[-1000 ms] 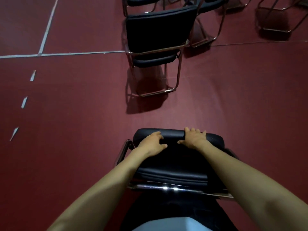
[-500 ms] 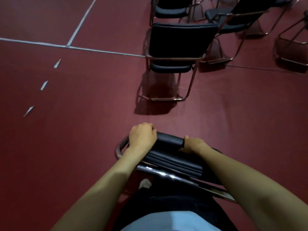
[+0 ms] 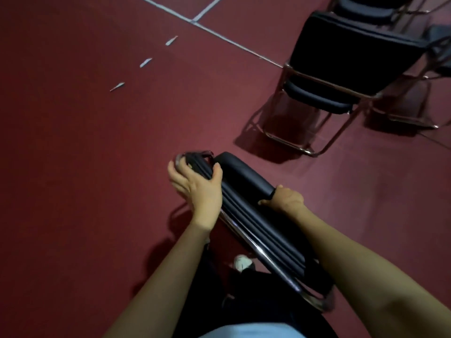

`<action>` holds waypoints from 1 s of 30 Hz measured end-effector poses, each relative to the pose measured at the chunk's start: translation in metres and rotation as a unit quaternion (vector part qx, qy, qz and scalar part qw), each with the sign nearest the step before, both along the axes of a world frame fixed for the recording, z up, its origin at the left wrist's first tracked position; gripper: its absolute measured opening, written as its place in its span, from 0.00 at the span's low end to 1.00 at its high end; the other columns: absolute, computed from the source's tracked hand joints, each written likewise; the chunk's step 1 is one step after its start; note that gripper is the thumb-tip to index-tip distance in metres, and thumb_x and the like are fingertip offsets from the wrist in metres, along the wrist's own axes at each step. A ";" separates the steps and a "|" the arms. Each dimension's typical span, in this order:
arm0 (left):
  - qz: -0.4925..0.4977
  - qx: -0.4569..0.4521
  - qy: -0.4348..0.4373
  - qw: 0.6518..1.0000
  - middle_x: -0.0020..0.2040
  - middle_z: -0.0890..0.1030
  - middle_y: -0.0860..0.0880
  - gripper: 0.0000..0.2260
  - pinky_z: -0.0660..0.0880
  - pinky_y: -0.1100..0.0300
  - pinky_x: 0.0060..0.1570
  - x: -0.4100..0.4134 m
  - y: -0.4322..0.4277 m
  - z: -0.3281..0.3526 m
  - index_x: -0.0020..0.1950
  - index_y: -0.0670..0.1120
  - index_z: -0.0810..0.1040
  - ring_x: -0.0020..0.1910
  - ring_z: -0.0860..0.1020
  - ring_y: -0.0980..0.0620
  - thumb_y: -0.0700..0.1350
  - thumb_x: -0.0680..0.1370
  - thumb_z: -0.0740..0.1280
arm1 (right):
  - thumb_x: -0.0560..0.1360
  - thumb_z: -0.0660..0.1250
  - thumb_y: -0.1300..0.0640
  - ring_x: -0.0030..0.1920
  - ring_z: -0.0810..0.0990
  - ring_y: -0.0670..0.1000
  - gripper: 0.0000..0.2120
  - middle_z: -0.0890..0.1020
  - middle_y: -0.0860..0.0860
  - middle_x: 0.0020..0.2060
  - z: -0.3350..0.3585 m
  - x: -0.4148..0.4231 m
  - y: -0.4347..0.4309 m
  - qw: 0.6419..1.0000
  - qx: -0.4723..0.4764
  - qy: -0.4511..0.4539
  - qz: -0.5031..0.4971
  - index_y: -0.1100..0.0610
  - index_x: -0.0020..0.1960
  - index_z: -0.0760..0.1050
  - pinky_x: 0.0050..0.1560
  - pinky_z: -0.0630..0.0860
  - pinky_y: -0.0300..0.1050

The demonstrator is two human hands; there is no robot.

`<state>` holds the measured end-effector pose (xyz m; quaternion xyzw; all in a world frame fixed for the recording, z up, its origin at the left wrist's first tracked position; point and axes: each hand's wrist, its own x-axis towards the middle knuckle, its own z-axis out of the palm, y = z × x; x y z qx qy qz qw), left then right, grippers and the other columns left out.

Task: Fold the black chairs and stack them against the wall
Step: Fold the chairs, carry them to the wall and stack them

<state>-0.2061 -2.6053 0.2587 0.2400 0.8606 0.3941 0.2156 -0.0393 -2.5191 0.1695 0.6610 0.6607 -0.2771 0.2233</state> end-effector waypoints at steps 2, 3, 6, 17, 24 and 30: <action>0.073 0.023 -0.183 0.980 0.77 0.47 0.39 0.43 0.56 0.47 0.74 0.025 -0.010 0.007 0.78 0.49 0.49 0.75 0.53 0.43 0.49 0.73 0.74 | 0.66 0.73 0.38 0.59 0.77 0.59 0.36 0.77 0.59 0.59 -0.005 0.006 0.002 0.998 -0.009 0.057 -0.031 0.61 0.62 0.67 0.54 0.73 0.49; 0.083 0.000 -0.206 0.975 0.77 0.47 0.38 0.48 0.55 0.49 0.74 0.037 -0.015 0.009 0.79 0.47 0.44 0.76 0.53 0.43 0.48 0.71 0.75 | 0.65 0.75 0.39 0.59 0.77 0.60 0.36 0.77 0.59 0.58 -0.006 0.008 0.001 0.996 -0.008 0.075 -0.037 0.60 0.61 0.67 0.53 0.74 0.50; 0.102 -0.049 -0.188 0.976 0.77 0.49 0.38 0.51 0.50 0.57 0.73 0.062 -0.026 0.006 0.78 0.38 0.41 0.77 0.51 0.43 0.46 0.71 0.76 | 0.63 0.76 0.39 0.58 0.77 0.60 0.37 0.78 0.57 0.57 -0.002 0.011 0.001 0.998 -0.012 0.060 0.003 0.59 0.61 0.67 0.53 0.74 0.49; 0.199 -0.025 -0.294 0.935 0.58 0.70 0.52 0.30 0.69 0.59 0.53 0.066 -0.082 0.008 0.65 0.48 0.60 0.54 0.74 0.54 0.54 0.72 0.74 | 0.64 0.73 0.53 0.51 0.80 0.60 0.29 0.80 0.56 0.54 -0.015 0.007 -0.028 0.982 -0.037 0.184 0.036 0.54 0.63 0.69 0.51 0.78 0.52; 0.182 0.077 -0.295 0.935 0.49 0.85 0.51 0.13 0.78 0.61 0.50 0.098 -0.160 0.014 0.52 0.52 0.82 0.48 0.83 0.56 0.42 0.70 0.76 | 0.71 0.65 0.61 0.56 0.79 0.63 0.22 0.80 0.62 0.56 -0.010 0.016 -0.072 0.966 0.020 0.152 0.209 0.59 0.65 0.72 0.52 0.75 0.53; 0.311 0.174 -0.286 0.890 0.45 0.86 0.50 0.09 0.79 0.63 0.41 0.188 -0.246 0.031 0.49 0.48 0.82 0.44 0.84 0.54 0.43 0.70 0.76 | 0.71 0.64 0.62 0.56 0.79 0.62 0.22 0.80 0.60 0.56 0.017 0.033 -0.144 0.919 0.021 0.160 0.359 0.55 0.65 0.73 0.53 0.75 0.50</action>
